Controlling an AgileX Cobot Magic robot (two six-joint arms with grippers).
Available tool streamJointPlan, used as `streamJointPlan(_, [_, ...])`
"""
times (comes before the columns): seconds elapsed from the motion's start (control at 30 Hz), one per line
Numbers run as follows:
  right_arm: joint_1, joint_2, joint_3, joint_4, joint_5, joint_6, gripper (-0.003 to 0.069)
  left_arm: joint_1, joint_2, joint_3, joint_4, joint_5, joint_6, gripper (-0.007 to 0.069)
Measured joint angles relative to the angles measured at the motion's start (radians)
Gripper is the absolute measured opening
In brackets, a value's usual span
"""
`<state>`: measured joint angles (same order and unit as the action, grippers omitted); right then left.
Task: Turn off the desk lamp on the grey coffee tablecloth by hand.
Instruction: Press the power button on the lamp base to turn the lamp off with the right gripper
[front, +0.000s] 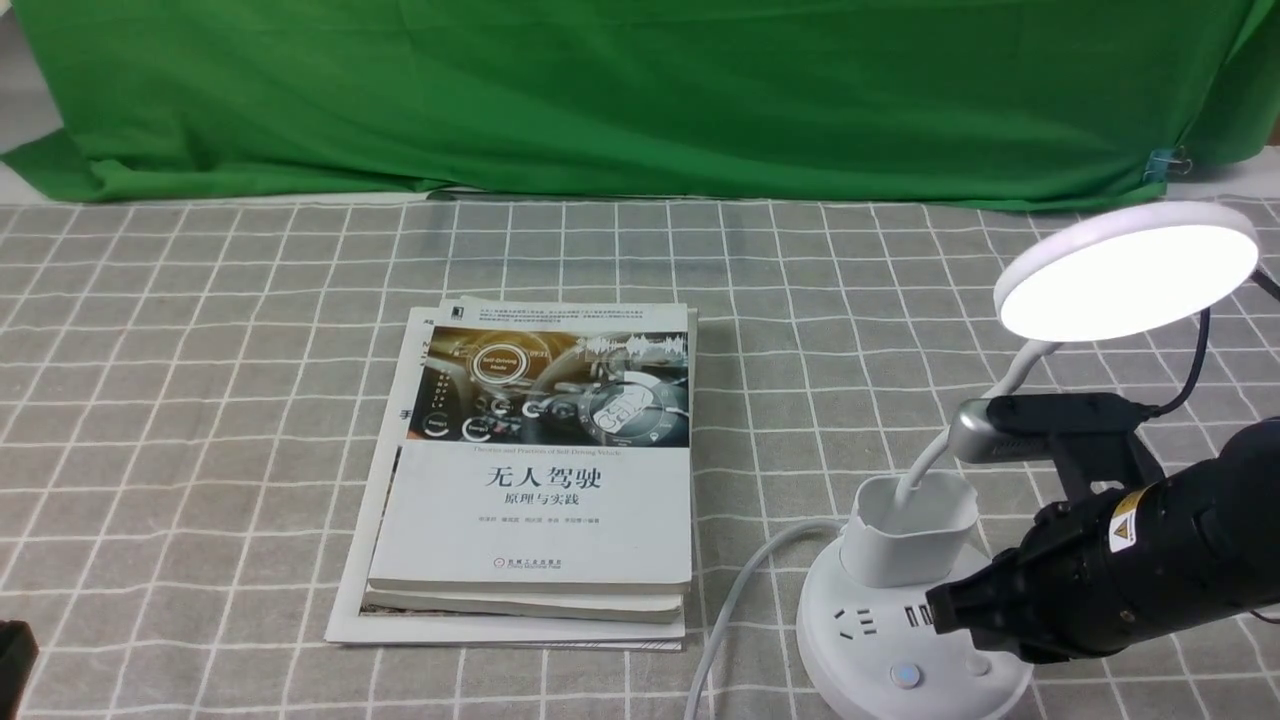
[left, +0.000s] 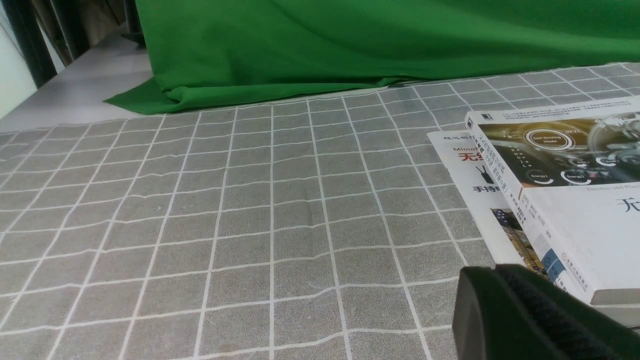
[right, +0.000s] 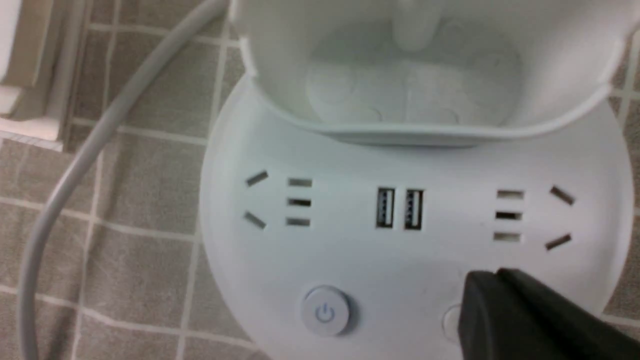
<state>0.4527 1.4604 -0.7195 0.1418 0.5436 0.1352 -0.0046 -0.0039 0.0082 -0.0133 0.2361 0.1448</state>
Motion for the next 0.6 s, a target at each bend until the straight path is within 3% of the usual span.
streamJointPlan(0.33, [0.0,0.045,0.009,0.002,-0.026,0.003,0.0027,0.0,0.0,0.0,0.0,0.0,0.0,0.0001])
streamJointPlan(0.6, [0.0,-0.061,0.03,0.002,-0.033,0.011,0.0027,0.0,0.0,0.0,0.0,0.0,0.0,0.0001])
